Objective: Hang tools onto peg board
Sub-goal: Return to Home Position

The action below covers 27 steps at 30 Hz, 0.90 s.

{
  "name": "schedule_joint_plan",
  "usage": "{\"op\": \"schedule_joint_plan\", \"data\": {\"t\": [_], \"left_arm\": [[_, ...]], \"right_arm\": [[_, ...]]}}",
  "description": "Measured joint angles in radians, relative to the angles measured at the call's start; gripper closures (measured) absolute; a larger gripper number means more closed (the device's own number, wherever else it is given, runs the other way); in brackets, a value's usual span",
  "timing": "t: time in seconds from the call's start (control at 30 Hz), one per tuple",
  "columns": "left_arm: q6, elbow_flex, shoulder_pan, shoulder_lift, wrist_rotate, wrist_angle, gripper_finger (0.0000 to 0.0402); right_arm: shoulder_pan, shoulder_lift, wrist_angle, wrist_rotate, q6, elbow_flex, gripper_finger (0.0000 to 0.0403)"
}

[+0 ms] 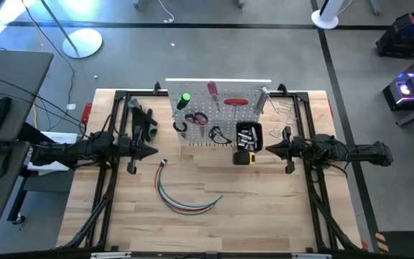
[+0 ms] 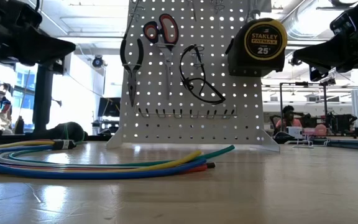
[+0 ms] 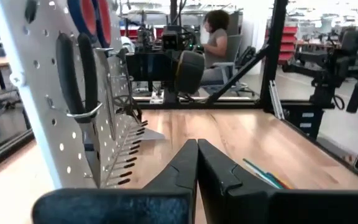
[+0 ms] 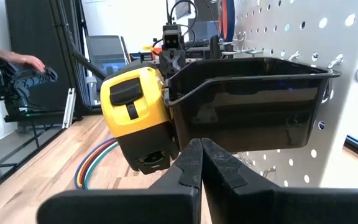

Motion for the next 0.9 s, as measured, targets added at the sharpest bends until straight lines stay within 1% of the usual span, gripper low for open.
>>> {"op": "schedule_joint_plan", "data": {"t": [0.2, 0.9], "left_arm": [[-0.069, 0.000, 0.000, 0.000, -0.006, 0.000, 0.0402], [-0.070, 0.000, 0.000, 0.001, -0.010, 0.000, 0.0402]], "right_arm": [[0.000, 0.000, 0.000, 0.000, 0.000, 0.000, 0.0402], [0.000, 0.000, 0.000, 0.000, 0.000, 0.000, 0.0402]]}}
